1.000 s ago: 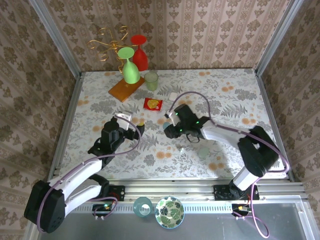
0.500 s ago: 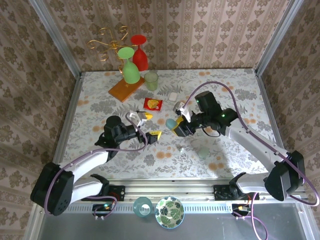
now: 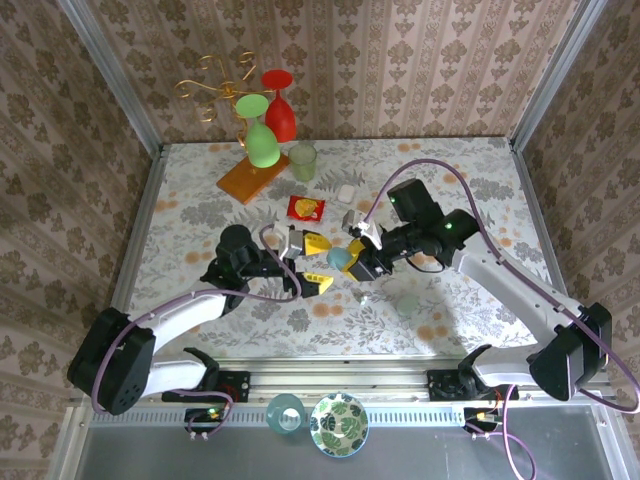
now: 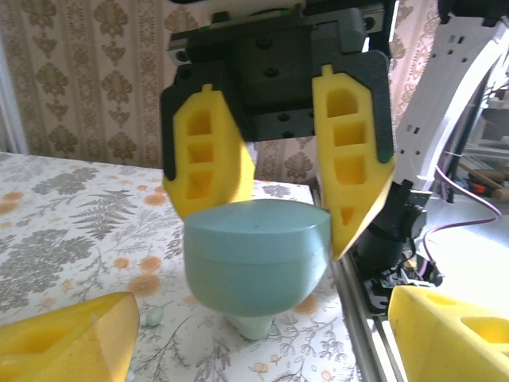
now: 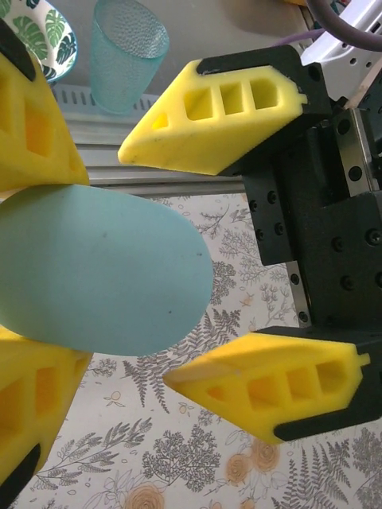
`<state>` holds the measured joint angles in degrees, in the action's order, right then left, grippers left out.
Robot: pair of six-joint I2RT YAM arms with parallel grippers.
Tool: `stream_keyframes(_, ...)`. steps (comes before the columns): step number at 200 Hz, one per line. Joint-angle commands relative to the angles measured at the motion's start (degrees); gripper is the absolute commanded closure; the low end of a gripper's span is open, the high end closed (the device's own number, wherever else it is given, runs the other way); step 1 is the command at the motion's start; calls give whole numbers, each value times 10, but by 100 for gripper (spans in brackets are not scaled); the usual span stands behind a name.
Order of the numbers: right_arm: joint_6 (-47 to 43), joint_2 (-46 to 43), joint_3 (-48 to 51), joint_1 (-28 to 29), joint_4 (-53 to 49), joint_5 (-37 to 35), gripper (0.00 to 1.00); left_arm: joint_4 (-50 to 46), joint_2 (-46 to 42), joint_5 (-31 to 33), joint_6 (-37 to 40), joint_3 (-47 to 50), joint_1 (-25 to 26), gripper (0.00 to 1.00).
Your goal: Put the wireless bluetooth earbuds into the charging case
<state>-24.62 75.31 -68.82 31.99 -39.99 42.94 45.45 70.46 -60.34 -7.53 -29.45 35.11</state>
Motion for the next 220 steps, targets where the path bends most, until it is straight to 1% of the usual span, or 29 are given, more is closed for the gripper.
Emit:
stream_keyframes(1, -31, 11, -25, 7, -34, 26, 81, 3, 0, -39, -11, -21, 5, 21)
stream_keyframes(20, -39, 16, -33, 11, -41, 26, 81, 3, 3, -42, -21, -25, 7, 25)
stream_keyframes(75, -49, 24, -44, 12, -48, 26, 82, 15, 19, -54, -51, -33, 12, 41)
stream_keyframes(128, -50, 18, -37, 12, -35, 36, 82, 40, 32, -62, -68, -34, 13, 43)
stream_keyframes(220, -50, 18, -32, 12, -32, 39, 82, 56, 36, -72, -78, -35, 15, 59)
